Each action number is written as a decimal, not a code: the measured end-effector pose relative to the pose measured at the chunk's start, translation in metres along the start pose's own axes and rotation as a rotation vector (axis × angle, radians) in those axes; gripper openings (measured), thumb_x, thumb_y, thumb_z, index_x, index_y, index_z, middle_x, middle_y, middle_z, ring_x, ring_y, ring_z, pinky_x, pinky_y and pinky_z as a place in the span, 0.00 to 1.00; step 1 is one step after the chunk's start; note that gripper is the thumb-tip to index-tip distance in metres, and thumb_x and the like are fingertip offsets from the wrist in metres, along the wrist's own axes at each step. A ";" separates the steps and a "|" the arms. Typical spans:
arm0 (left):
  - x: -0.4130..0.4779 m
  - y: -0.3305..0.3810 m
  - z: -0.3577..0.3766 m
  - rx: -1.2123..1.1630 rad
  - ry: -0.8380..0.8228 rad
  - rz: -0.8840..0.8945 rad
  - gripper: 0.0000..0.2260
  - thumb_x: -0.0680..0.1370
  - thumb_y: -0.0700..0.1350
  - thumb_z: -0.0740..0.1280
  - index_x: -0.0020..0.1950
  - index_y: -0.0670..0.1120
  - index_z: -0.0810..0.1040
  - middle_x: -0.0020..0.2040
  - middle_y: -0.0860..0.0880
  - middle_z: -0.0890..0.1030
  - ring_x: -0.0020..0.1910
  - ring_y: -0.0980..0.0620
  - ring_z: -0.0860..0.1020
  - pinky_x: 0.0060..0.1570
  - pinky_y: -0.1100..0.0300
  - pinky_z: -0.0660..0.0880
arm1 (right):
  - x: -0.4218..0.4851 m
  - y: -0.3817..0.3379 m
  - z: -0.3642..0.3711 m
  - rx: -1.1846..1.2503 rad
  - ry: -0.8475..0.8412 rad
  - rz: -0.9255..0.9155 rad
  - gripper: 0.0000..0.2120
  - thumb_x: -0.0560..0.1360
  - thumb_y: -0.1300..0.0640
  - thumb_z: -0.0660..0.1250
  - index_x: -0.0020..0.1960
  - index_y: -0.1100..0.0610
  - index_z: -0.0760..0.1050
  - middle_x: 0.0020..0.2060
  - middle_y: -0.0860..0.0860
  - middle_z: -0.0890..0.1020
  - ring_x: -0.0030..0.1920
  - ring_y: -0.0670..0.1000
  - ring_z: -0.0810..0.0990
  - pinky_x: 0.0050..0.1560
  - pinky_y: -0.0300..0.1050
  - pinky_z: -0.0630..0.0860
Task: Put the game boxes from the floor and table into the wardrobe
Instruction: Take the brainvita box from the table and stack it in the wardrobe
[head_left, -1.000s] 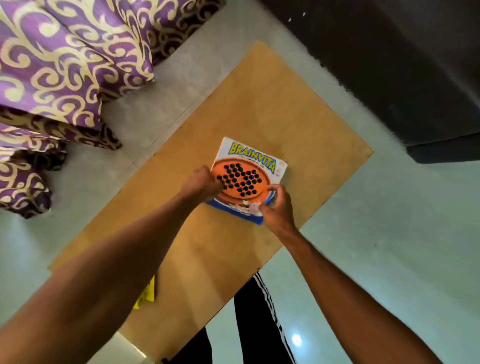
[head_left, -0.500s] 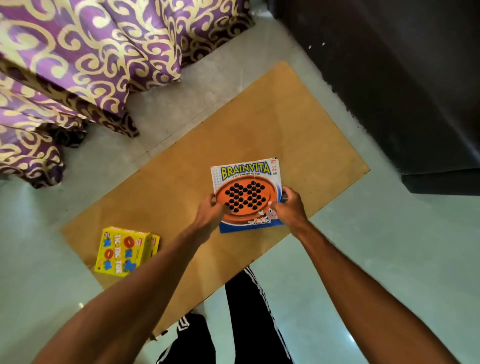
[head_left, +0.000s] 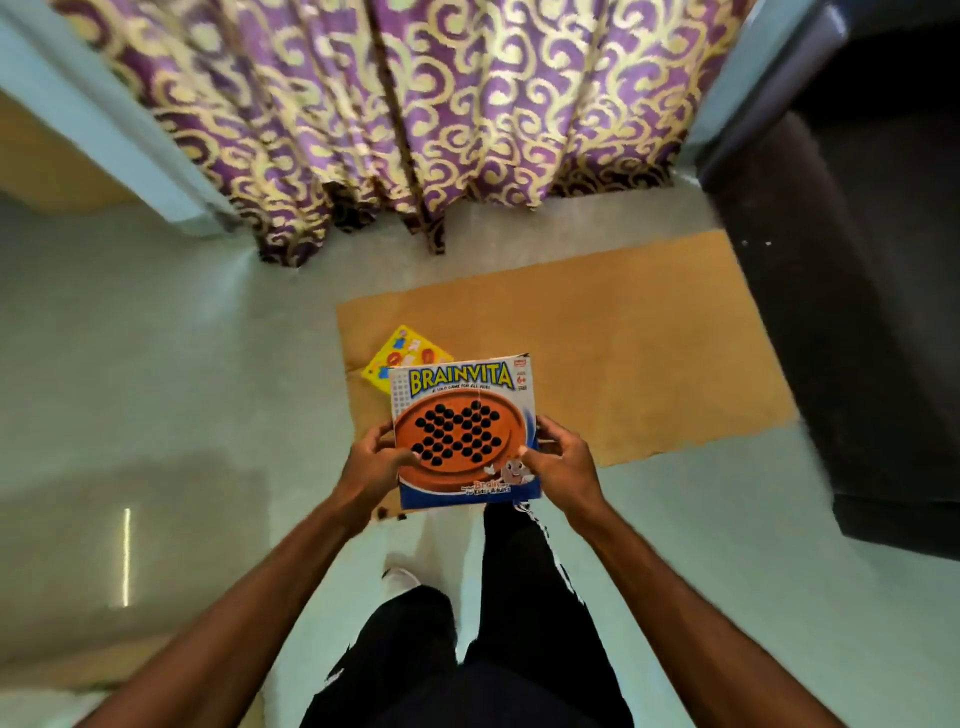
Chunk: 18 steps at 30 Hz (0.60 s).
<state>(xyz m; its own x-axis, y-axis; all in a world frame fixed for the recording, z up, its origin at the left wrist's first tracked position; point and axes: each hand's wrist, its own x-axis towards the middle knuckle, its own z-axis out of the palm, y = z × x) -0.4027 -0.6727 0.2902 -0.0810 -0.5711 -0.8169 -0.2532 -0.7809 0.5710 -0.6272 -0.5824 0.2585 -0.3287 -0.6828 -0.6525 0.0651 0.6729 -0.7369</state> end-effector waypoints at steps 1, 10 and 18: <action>-0.020 -0.011 -0.028 -0.034 0.039 0.021 0.25 0.75 0.32 0.66 0.70 0.46 0.69 0.56 0.44 0.81 0.46 0.50 0.83 0.30 0.63 0.79 | -0.017 -0.004 0.025 -0.022 -0.029 -0.030 0.27 0.71 0.58 0.74 0.69 0.50 0.73 0.60 0.53 0.79 0.56 0.54 0.82 0.46 0.56 0.84; -0.125 -0.092 -0.225 -0.260 0.294 0.170 0.25 0.73 0.33 0.67 0.69 0.47 0.72 0.52 0.43 0.83 0.45 0.48 0.84 0.36 0.57 0.80 | -0.125 -0.068 0.207 -0.249 -0.335 -0.290 0.21 0.74 0.65 0.70 0.53 0.39 0.76 0.48 0.47 0.84 0.49 0.51 0.85 0.49 0.53 0.84; -0.143 -0.112 -0.349 -0.492 0.499 0.214 0.24 0.72 0.31 0.67 0.66 0.45 0.75 0.46 0.44 0.82 0.40 0.49 0.82 0.39 0.56 0.77 | -0.144 -0.131 0.352 -0.475 -0.543 -0.431 0.15 0.75 0.62 0.69 0.54 0.44 0.80 0.47 0.46 0.86 0.46 0.49 0.86 0.48 0.52 0.84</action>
<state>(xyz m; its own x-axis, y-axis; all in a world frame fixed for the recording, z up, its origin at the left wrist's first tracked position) -0.0267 -0.5919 0.3712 0.3986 -0.6795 -0.6159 0.1903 -0.5957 0.7804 -0.2565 -0.6725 0.3868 0.2733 -0.8678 -0.4150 -0.4055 0.2873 -0.8678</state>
